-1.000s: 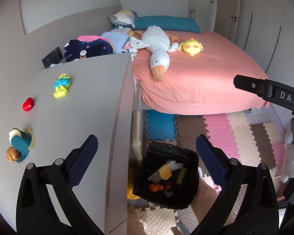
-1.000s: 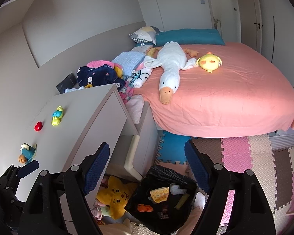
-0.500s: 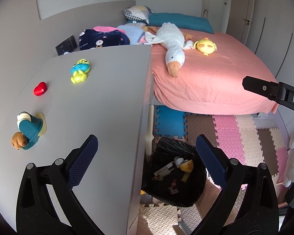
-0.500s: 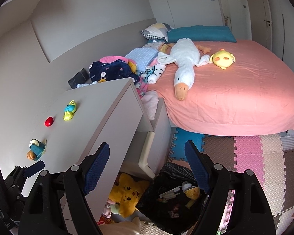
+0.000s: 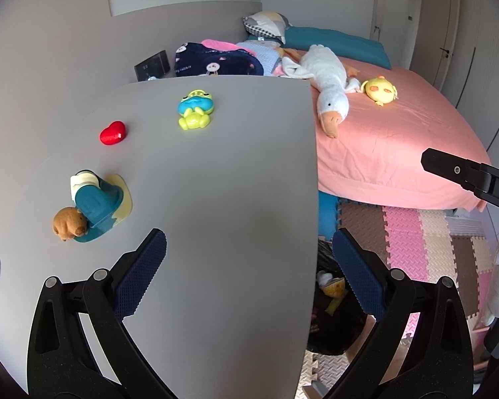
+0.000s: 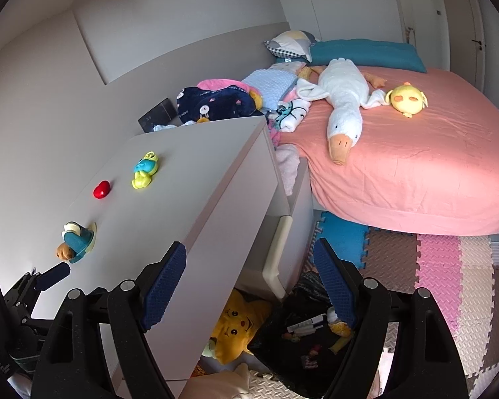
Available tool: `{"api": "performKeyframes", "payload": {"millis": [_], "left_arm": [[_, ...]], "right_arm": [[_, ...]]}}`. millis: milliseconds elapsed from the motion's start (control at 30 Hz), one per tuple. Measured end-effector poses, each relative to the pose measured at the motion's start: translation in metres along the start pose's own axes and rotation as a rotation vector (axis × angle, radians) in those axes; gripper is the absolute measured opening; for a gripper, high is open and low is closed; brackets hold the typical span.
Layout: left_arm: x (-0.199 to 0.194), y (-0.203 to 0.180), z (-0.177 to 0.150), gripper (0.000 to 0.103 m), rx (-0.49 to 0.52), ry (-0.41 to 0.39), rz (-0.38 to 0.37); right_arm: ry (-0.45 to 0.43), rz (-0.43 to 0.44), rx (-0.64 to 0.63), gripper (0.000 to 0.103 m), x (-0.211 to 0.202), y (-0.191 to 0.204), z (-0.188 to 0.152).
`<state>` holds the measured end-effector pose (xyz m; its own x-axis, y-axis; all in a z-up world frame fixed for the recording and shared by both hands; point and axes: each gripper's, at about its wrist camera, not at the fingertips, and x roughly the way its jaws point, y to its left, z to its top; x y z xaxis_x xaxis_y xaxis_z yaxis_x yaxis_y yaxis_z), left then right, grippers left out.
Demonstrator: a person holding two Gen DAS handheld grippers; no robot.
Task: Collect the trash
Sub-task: 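Return to the desk and grasp the brown plush toy with the left gripper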
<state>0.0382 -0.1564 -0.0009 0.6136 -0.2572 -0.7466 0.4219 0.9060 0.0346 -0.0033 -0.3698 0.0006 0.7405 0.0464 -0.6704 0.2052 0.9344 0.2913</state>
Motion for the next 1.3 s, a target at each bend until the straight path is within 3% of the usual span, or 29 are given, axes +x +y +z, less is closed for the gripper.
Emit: {"api": "performKeyframes", "payload": {"millis": [833,1067,1300], "left_arm": [[-0.015,0.123,-0.024,0.097,-0.185,-0.004,0.164],[-0.008,0.165,-0.031,0.084,-0.292,0.016,0.187],[0.003,0.182,-0.027,0.082,-0.309,0.023,0.207]], "right_arm": [[0.079,0.101,-0.133,0.079,0.049,0.097,-0.001],[0.097,0.114,-0.16,0.079,0.062,0.116,0.0],[0.11,0.117,-0.171,0.079,0.074,0.123,0.002]]}}
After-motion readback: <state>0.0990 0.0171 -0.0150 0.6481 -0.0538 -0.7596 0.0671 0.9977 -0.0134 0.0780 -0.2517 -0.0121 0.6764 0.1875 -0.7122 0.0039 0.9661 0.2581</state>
